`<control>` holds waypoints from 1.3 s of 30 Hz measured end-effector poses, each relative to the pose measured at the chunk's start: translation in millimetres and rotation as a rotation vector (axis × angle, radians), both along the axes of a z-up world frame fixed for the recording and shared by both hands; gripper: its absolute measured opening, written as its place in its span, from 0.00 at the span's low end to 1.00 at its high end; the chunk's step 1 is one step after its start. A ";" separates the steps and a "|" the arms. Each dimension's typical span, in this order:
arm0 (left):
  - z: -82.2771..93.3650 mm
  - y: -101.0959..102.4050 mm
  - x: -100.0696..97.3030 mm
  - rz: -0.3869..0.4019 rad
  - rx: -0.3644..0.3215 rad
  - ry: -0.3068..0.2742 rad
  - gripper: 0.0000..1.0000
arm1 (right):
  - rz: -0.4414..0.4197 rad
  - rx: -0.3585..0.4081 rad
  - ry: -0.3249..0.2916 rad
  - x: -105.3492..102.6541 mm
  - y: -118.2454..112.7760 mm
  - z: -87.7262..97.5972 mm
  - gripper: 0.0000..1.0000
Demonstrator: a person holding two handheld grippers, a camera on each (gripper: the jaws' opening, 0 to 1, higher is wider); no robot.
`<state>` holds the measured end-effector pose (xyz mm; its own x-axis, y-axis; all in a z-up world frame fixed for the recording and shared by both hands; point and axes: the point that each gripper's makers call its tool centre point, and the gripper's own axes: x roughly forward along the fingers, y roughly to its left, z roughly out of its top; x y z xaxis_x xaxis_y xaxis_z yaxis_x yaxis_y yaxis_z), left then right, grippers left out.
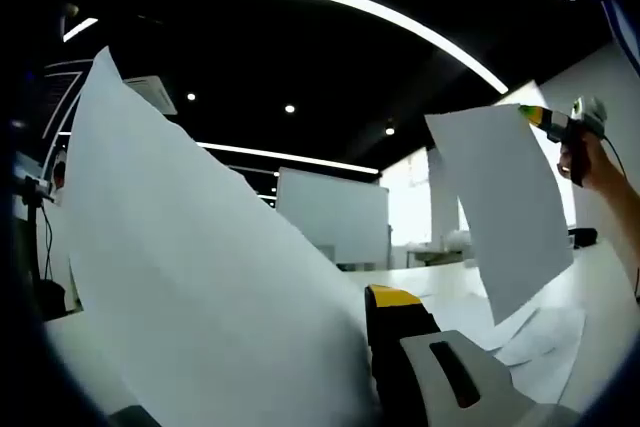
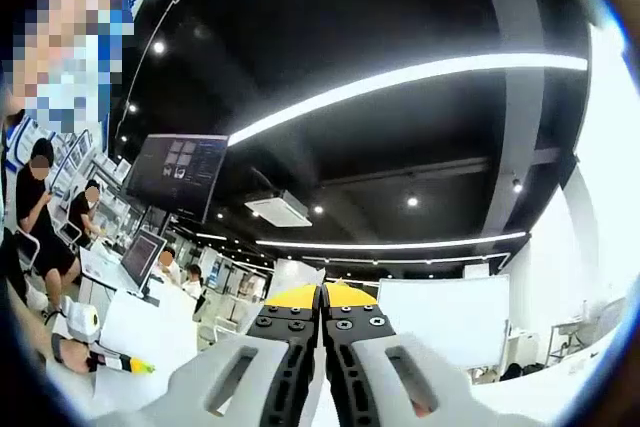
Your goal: Organize the stack of printing papers by aligning and flattening the scattered papers on the table
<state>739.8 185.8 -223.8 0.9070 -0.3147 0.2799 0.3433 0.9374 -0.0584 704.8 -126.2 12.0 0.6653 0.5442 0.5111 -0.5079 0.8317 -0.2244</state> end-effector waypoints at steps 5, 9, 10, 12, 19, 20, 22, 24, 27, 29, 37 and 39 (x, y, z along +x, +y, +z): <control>-0.4 0.1 0.2 0.000 0.000 0.000 0.22 | -0.003 0.002 0.004 1.6 -1.1 -2.0 0.00; -0.8 -0.2 0.6 -0.001 0.001 0.001 0.22 | -0.008 -0.002 0.011 5.5 -1.2 -4.5 0.00; -0.8 -0.2 0.6 -0.001 0.001 0.001 0.22 | -0.012 -0.005 0.012 6.2 -0.6 -5.5 0.00; -0.9 -0.3 0.5 -0.002 0.000 0.001 0.22 | -0.010 -0.007 0.013 6.9 0.2 -6.2 0.00; -1.5 -0.3 0.8 -0.005 -0.001 0.003 0.22 | -0.023 -0.020 0.018 14.2 1.9 -9.3 0.00; -1.4 -0.4 0.8 -0.005 0.000 0.002 0.22 | -0.021 -0.021 0.021 14.4 2.5 -9.7 0.00; -1.4 -0.5 0.8 -0.005 0.001 0.002 0.22 | -0.019 -0.021 0.021 14.5 3.6 -9.8 0.00; -1.4 -0.5 0.8 -0.006 0.002 0.001 0.22 | -0.012 -0.022 0.022 14.4 6.1 -9.5 0.00; -1.4 -0.5 0.7 -0.006 0.002 0.001 0.22 | -0.008 -0.025 0.020 14.2 8.6 -8.8 0.00; -1.4 -0.5 0.7 -0.007 0.002 0.001 0.22 | -0.003 -0.026 0.020 14.3 10.0 -8.3 0.00; -1.3 -0.9 0.6 -0.011 0.002 -0.001 0.22 | 0.016 -0.026 0.019 12.6 16.6 -7.2 0.00; -1.1 -1.0 0.4 -0.012 0.005 -0.003 0.22 | 0.023 -0.023 0.017 11.3 18.2 -6.5 0.00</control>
